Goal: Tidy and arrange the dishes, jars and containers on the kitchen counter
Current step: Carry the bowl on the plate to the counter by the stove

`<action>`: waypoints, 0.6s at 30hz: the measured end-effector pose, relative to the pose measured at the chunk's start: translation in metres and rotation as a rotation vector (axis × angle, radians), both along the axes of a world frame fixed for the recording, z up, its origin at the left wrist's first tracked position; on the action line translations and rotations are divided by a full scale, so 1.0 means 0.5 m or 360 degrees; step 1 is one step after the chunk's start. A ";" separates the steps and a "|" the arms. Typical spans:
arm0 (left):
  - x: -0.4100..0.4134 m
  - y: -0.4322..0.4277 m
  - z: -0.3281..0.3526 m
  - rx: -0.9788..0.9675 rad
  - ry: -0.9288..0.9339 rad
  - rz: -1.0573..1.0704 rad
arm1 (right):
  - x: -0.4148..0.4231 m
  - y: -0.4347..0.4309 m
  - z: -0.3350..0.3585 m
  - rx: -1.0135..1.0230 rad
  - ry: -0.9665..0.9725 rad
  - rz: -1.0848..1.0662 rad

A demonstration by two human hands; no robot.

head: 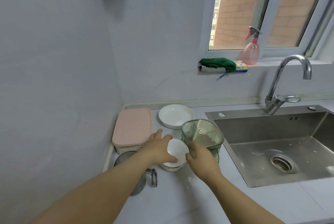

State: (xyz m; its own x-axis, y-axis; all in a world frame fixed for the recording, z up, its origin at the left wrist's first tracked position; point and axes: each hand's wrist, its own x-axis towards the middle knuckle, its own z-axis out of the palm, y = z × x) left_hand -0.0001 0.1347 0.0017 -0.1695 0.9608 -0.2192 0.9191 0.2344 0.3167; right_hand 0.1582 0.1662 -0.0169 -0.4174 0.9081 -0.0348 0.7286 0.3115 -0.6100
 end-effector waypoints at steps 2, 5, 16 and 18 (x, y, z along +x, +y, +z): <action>0.011 0.032 -0.012 -0.0102 0.0059 -0.0047 | 0.000 0.039 0.016 0.0134 -0.0008 0.0009; 0.026 0.068 -0.034 -0.0277 0.0085 -0.0063 | 0.007 0.102 0.031 0.0274 -0.0063 0.0030; 0.045 0.110 -0.064 -0.0311 0.0091 0.0213 | 0.013 0.236 -0.004 0.0324 -0.0431 0.0397; 0.043 0.111 -0.050 -0.0216 0.0176 0.0256 | 0.011 0.245 -0.005 0.0313 -0.0403 0.0415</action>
